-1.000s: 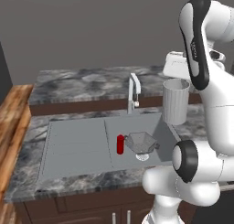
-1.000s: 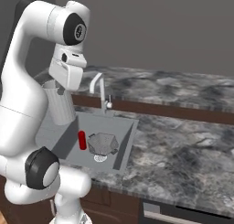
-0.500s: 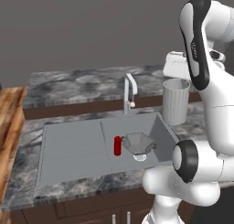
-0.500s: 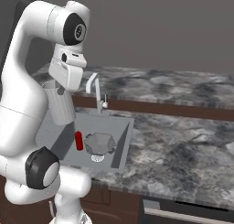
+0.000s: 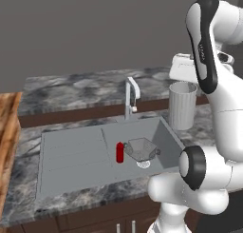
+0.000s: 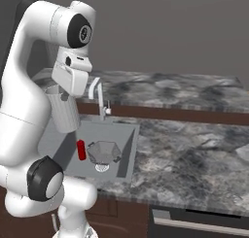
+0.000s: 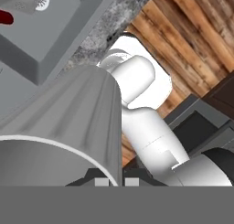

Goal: Pick the glass cup and colander and place them in the sink. Then turn on the water.

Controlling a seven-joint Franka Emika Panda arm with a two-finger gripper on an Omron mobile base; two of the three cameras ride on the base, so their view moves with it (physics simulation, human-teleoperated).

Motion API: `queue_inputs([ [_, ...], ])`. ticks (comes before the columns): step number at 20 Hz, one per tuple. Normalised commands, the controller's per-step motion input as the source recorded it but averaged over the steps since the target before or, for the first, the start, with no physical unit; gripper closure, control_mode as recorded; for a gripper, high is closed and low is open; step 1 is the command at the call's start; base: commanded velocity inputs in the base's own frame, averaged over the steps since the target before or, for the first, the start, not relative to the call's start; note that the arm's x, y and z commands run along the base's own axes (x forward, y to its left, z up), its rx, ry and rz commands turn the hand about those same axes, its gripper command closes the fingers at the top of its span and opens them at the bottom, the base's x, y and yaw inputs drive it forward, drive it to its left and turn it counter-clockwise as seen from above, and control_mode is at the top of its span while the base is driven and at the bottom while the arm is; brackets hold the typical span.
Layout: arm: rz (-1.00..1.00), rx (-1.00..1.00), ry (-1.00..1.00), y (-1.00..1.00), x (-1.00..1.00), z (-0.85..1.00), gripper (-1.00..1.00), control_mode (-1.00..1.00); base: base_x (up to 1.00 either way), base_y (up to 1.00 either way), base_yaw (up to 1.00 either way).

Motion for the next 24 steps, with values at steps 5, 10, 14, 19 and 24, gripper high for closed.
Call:
queue_inputs([
  [5, -0.05, 0.01, 0.00, 0.00, 0.13, -0.06, 1.00, -1.00, 0.45, 0.00, -0.23],
  [10, -0.12, 0.06, 0.00, 0.00, 0.49, -0.23, 1.00, -1.00, 0.00, 0.00, 0.00],
  [14, -0.07, 0.05, 0.00, 0.00, 0.35, -0.22, 1.00, -1.00, 0.00, 0.00, 0.00],
  [19, -0.05, 0.04, 0.02, -0.25, 0.15, -0.24, 1.00, -1.00, 0.00, 0.00, 0.00],
  [24, 0.00, 0.03, 0.00, -0.30, 0.00, -0.25, 1.00, -1.00, 0.00, 0.00, 0.00],
])
